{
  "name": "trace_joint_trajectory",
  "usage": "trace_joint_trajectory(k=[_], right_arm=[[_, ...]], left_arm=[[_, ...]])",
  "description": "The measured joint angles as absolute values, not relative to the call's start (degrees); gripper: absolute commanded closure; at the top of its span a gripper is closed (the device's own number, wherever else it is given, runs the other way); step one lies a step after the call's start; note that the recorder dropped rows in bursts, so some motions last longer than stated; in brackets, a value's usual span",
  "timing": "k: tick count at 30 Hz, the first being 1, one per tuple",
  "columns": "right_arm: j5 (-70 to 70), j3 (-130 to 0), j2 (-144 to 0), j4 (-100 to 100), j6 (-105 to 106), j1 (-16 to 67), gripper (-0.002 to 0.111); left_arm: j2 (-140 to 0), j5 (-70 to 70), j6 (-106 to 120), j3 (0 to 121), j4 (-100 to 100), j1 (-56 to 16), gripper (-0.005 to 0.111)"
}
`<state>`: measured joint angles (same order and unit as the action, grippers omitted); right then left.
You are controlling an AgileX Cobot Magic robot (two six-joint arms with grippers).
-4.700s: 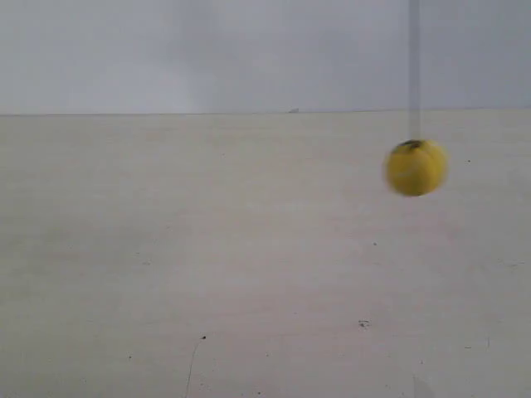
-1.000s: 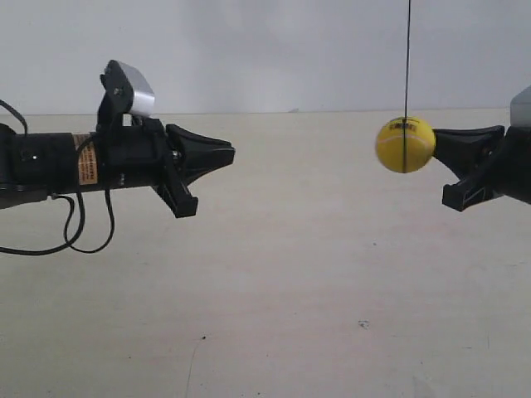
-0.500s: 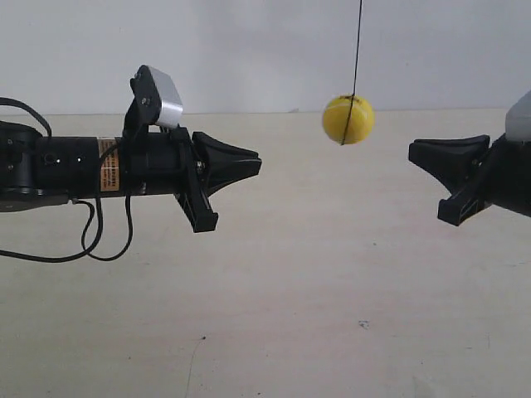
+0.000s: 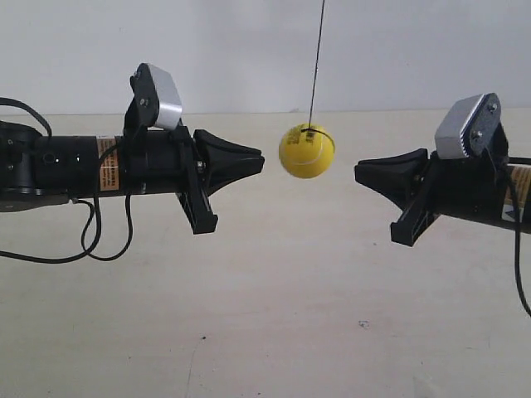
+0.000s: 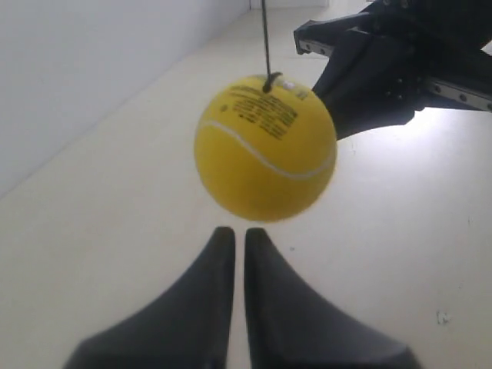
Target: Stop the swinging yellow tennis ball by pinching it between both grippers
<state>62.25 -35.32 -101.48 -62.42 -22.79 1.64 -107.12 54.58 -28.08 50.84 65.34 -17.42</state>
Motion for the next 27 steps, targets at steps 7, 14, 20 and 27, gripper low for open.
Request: trace_joint_trajectory(k=[7, 14, 20, 27], right_arm=[[62.1, -36.8, -101.5, -61.3, -21.9, 1.7, 0.108], [62.1, -39.2, -101.6, -61.1, -22.1, 1.7, 0.108], [63.3, -39.9, -101.9, -61.1, -22.4, 1.7, 0.108], [63.3, -39.9, -102.0, -61.1, -22.6, 2.6, 0.108]], left_arm=[[-107.1, 55.2, -25.9, 50.8, 65.3, -17.4, 0.102], [-107.1, 56.8, -23.9, 51.9, 65.3, -17.4, 0.102], [-107.1, 57.6, -23.7, 54.4, 65.3, -17.4, 0.102], [-107.1, 57.8, -23.9, 54.7, 66.3, -17.4, 0.102]])
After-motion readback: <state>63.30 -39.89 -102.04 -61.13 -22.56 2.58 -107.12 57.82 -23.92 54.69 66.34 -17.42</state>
